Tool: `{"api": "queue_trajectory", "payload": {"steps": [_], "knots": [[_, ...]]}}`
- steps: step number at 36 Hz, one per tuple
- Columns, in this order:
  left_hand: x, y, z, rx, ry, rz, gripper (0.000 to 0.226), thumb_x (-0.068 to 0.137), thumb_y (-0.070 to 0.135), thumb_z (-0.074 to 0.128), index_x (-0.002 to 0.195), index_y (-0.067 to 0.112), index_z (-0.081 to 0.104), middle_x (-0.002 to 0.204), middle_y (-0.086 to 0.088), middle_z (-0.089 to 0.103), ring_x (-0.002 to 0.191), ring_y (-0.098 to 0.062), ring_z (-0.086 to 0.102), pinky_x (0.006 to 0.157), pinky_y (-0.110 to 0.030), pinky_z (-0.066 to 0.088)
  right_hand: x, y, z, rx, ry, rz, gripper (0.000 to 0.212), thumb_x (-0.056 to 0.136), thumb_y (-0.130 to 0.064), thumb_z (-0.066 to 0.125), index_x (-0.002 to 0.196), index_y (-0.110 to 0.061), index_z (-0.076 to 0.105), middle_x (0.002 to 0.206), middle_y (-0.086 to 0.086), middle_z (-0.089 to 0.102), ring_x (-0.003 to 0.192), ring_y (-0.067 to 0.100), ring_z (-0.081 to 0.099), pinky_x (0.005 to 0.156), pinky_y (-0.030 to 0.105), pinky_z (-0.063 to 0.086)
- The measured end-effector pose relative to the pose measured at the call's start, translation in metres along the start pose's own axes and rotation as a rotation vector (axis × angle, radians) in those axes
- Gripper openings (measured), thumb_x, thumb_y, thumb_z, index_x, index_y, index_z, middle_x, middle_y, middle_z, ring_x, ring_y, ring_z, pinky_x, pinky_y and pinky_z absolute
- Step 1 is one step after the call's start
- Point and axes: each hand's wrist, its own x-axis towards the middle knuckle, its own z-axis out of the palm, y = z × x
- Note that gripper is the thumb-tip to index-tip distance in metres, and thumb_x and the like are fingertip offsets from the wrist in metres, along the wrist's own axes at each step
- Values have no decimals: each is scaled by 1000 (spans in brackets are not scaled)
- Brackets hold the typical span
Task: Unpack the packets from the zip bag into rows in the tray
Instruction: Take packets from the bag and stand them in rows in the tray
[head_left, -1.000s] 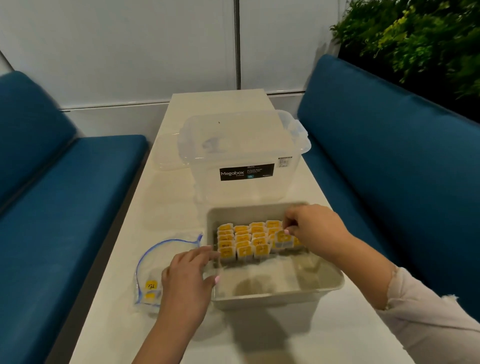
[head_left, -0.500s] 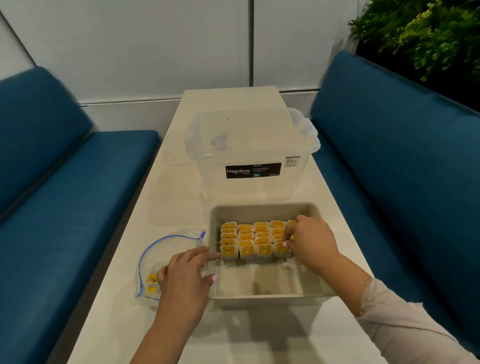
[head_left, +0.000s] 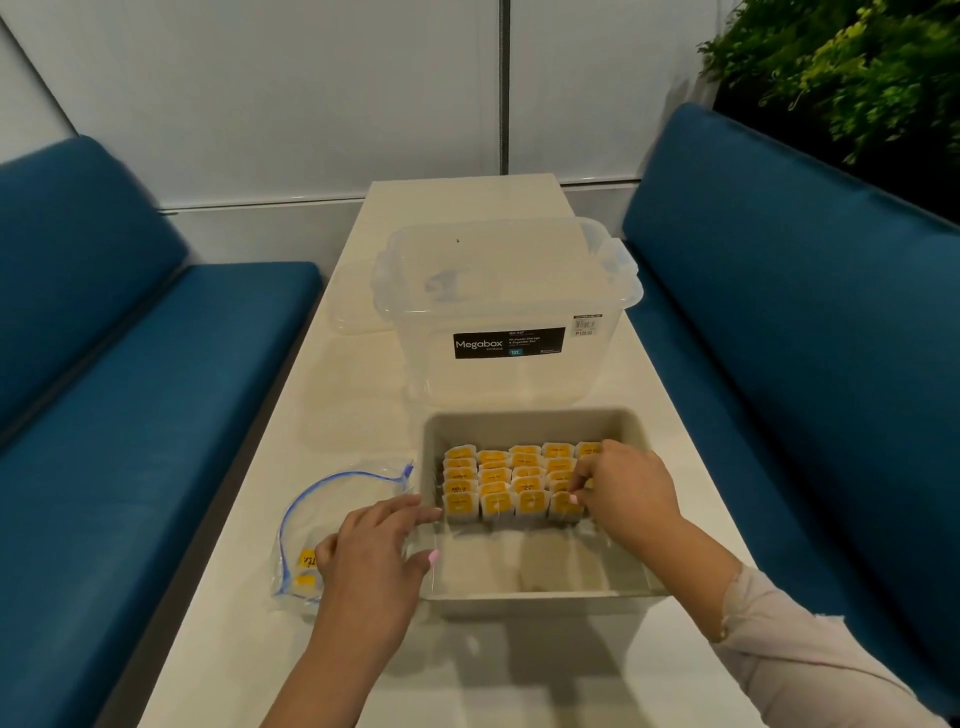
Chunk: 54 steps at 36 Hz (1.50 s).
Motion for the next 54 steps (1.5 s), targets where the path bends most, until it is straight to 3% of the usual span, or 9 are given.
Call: {"api": "queue_trajectory", "payload": {"steps": [12, 15, 19, 27, 31, 34, 37, 42, 54], "knots": [[7, -28, -14, -85, 250, -35, 35, 83, 6, 63, 96, 38, 65, 124, 19, 53, 119, -12, 41, 87, -30, 22, -2, -8, -13, 74, 85, -1, 13, 85, -40, 66, 97, -36, 69, 90, -12, 51, 80, 9, 45, 70, 22, 34], [10, -43, -22, -72, 302, -103, 38, 80, 0, 63, 95, 35, 67, 130, 13, 50, 124, -16, 36, 94, -37, 27, -1, -21, -20, 90, 96, -45, 14, 85, -41, 64, 97, -35, 69, 92, -12, 54, 83, 10, 48, 75, 25, 36], [11, -63, -29, -48, 235, -167, 38, 83, 4, 60, 106, 33, 64, 142, 6, 41, 131, -19, 28, 102, -34, 28, -1, -49, -26, 93, 105, -141, 19, 86, -46, 61, 99, -35, 69, 91, -11, 57, 92, 13, 57, 82, 30, 39], [5, -81, -29, -77, 57, -201, 53, 83, 12, 60, 133, 26, 48, 149, 7, 32, 132, -15, 35, 105, -23, 30, -2, -123, -25, 118, 38, -365, 22, 92, -39, 52, 107, -34, 67, 100, -7, 70, 98, 19, 61, 81, 26, 38], [3, -83, -30, -87, 44, -192, 61, 84, 10, 58, 141, 20, 39, 149, 7, 33, 135, -11, 33, 107, -18, 25, 1, -161, -12, -43, -57, -464, 26, 95, -30, 49, 115, -33, 65, 109, -3, 69, 104, 24, 60, 79, 28, 40], [3, -84, -31, -99, 37, -197, 63, 85, 5, 54, 143, 19, 36, 149, 7, 31, 136, -9, 31, 107, -17, 25, 4, -185, 1, -286, -108, -630, 21, 88, -9, 52, 99, -19, 66, 103, 5, 68, 97, 28, 63, 76, 30, 38], [3, -86, -31, -99, 32, -181, 63, 84, 3, 52, 143, 19, 35, 149, 7, 31, 136, -9, 30, 106, -16, 26, 6, -202, 10, -408, -156, -720, 15, 86, -1, 51, 76, -11, 53, 102, 9, 68, 96, 30, 64, 78, 33, 38], [3, -91, -31, -94, 8, -169, 66, 85, 2, 52, 144, 21, 31, 150, 10, 28, 136, -8, 29, 104, -16, 29, 14, -218, 27, -536, -187, -736, 20, 93, -8, 49, 109, -11, 61, 114, 7, 64, 105, 26, 61, 78, 33, 40], [6, -94, -33, -103, -29, -145, 66, 83, 4, 50, 144, 25, 33, 149, 11, 27, 134, -7, 32, 103, -20, 37, 24, -225, 43, -568, -199, -674, 16, 94, -14, 52, 106, -12, 62, 110, 5, 66, 102, 24, 62, 75, 32, 40]]}}
